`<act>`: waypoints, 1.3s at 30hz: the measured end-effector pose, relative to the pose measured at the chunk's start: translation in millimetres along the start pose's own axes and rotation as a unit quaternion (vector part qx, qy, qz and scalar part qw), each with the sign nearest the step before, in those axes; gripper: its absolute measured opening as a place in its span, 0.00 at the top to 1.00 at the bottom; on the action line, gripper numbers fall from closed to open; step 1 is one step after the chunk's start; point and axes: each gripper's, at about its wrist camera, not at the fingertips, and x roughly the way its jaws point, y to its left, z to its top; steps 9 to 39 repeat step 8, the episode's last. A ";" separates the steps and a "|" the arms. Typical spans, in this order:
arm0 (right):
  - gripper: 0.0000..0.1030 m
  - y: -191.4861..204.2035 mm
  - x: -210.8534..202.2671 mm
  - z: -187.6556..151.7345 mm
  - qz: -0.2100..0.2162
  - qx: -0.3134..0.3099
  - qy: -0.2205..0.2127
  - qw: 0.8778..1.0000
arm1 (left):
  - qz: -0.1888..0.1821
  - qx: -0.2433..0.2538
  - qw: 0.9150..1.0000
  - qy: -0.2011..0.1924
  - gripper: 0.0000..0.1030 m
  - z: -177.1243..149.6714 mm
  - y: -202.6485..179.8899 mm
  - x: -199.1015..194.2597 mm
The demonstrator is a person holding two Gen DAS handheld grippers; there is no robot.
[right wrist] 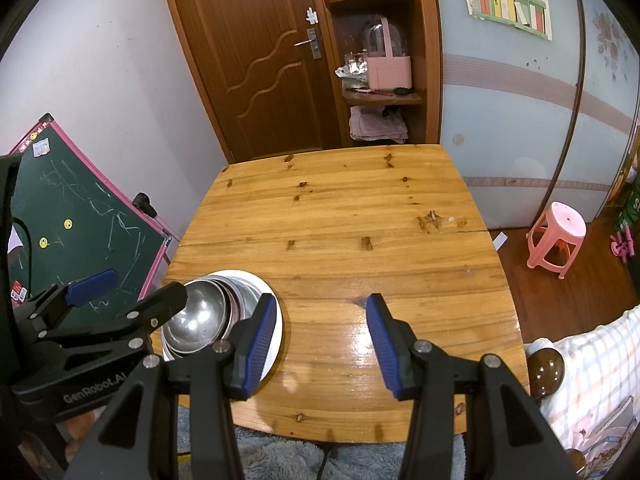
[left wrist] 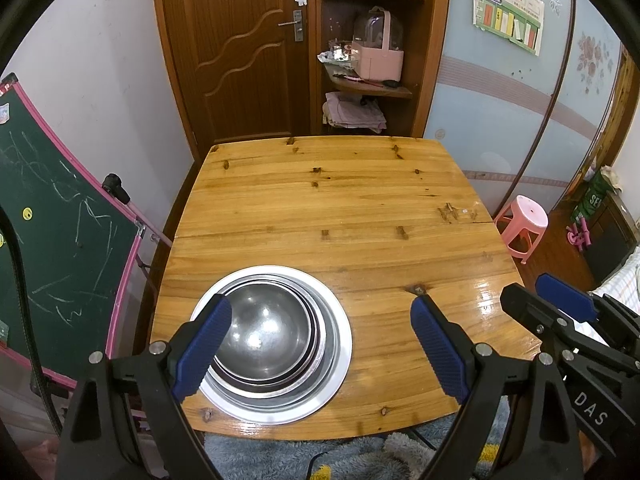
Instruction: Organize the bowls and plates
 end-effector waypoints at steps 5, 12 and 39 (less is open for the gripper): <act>0.54 1.6 0.8 -1.6 0.000 0.001 0.000 1.000 | 0.001 0.000 1.000 0.001 0.12 0.6 0.7 0.4; 0.54 1.6 0.8 -1.6 0.000 0.002 0.000 1.000 | 0.000 0.000 1.000 0.001 0.12 0.0 0.9 0.4; 0.54 1.6 0.8 -1.6 0.000 0.002 0.000 1.000 | 0.000 0.000 1.000 0.001 0.12 0.0 0.9 0.4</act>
